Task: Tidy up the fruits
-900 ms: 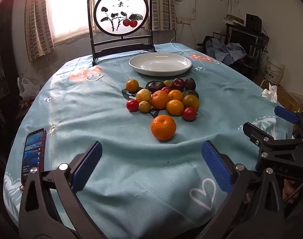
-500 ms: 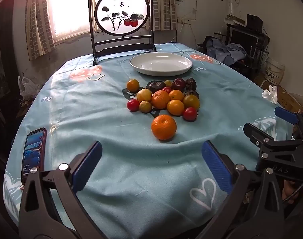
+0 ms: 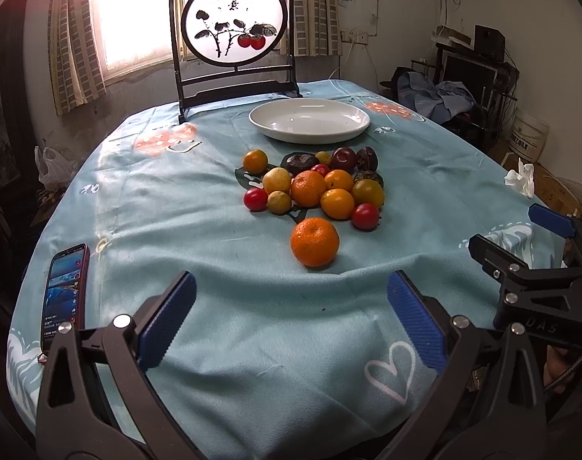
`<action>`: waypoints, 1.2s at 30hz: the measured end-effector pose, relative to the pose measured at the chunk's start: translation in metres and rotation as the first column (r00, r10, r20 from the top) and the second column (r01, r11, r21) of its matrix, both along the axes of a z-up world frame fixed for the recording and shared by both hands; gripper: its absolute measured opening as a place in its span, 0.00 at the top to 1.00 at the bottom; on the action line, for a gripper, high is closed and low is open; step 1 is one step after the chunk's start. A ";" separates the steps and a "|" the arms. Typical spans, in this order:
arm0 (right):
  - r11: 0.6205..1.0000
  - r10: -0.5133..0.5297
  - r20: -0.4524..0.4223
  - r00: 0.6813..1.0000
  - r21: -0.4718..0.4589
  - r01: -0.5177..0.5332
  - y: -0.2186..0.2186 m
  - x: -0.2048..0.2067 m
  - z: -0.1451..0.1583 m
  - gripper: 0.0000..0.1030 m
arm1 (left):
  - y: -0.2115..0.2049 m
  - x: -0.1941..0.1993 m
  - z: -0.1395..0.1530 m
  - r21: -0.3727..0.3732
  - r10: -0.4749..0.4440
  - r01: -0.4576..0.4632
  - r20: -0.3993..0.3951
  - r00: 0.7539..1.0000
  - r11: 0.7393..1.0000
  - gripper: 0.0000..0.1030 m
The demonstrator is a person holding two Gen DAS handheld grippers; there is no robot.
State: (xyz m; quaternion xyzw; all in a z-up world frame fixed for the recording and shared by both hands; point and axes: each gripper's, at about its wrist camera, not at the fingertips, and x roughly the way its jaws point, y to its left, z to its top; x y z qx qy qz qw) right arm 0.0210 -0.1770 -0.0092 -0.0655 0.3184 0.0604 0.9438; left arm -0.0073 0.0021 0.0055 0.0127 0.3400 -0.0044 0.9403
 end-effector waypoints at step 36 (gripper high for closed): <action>1.000 -0.002 -0.011 1.000 0.004 0.002 0.001 0.001 -0.001 0.01 | -0.001 0.005 -0.008 0.001 0.004 -0.004 -0.002 1.000 1.000 0.02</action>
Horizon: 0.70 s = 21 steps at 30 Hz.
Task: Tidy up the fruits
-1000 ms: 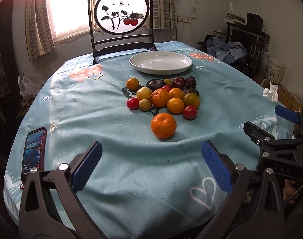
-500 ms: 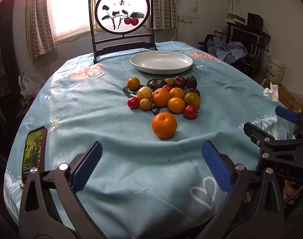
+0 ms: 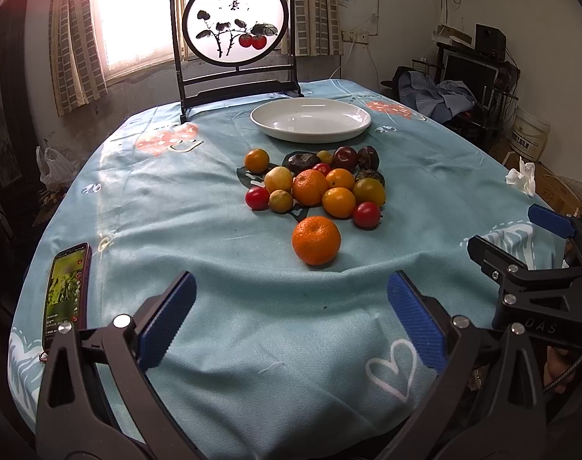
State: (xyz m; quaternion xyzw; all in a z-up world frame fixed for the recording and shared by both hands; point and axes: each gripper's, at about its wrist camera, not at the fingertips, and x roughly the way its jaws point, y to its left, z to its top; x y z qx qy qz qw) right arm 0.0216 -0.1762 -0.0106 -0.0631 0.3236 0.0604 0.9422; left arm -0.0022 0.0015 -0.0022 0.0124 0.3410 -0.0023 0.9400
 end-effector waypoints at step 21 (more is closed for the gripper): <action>1.000 0.005 -0.001 1.000 0.005 -0.005 0.001 0.001 0.000 0.01 | 0.001 -0.003 -0.003 0.002 -0.003 0.003 0.001 1.000 1.000 0.02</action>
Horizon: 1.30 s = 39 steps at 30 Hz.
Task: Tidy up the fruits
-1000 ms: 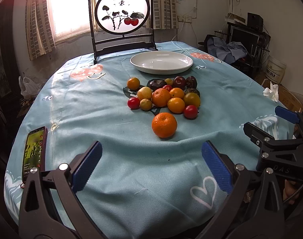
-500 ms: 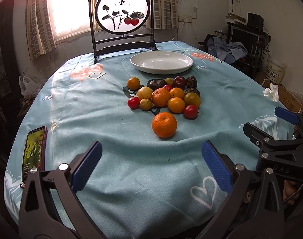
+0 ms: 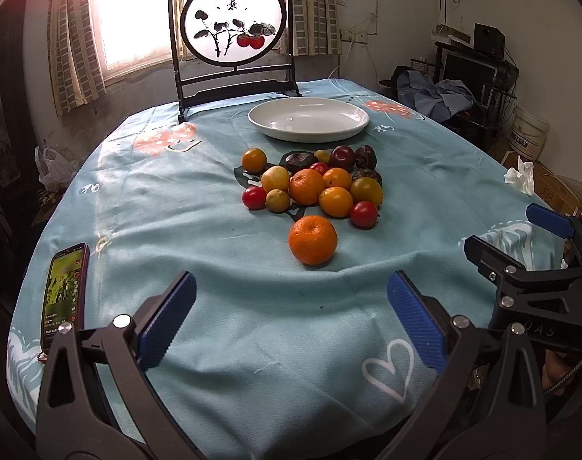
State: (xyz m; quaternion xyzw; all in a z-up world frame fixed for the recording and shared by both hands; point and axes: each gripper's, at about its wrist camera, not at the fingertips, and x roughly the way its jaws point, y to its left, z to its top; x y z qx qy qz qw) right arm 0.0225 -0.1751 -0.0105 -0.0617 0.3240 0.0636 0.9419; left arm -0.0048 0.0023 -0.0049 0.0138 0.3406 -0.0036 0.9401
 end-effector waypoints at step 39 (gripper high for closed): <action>0.949 0.313 -0.265 0.912 0.135 -0.287 0.059 0.108 -0.046 0.58 | 0.060 0.033 -0.015 -0.080 -0.013 0.014 0.013 1.000 0.997 0.03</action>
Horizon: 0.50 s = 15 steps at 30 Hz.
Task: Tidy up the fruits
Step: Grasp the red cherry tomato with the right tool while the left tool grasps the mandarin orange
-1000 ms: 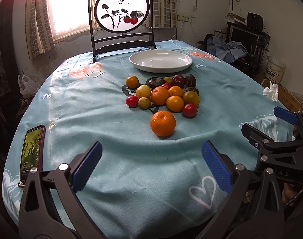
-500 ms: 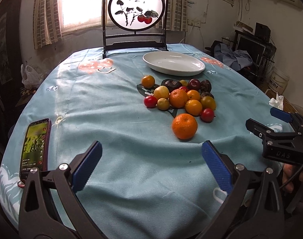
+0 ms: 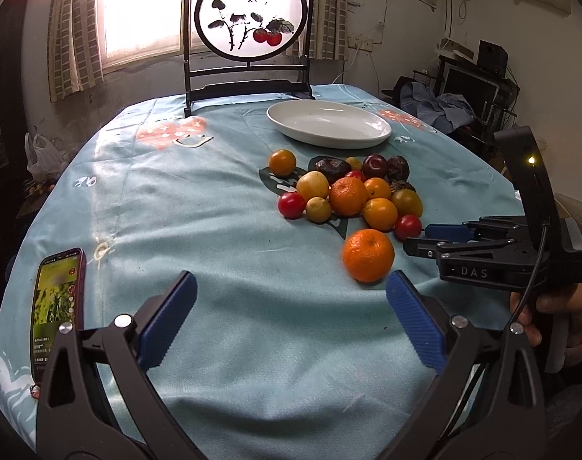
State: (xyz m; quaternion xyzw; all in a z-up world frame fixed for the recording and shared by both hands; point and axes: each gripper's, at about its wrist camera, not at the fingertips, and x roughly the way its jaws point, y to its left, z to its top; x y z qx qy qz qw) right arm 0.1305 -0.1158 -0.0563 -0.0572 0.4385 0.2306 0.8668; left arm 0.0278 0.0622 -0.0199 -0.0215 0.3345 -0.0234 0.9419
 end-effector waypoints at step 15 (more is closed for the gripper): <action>0.999 -0.039 0.081 0.996 0.001 0.039 -0.021 -0.011 0.012 0.73 | -0.029 0.026 -0.006 0.020 -0.064 0.065 -0.053 0.997 0.998 0.05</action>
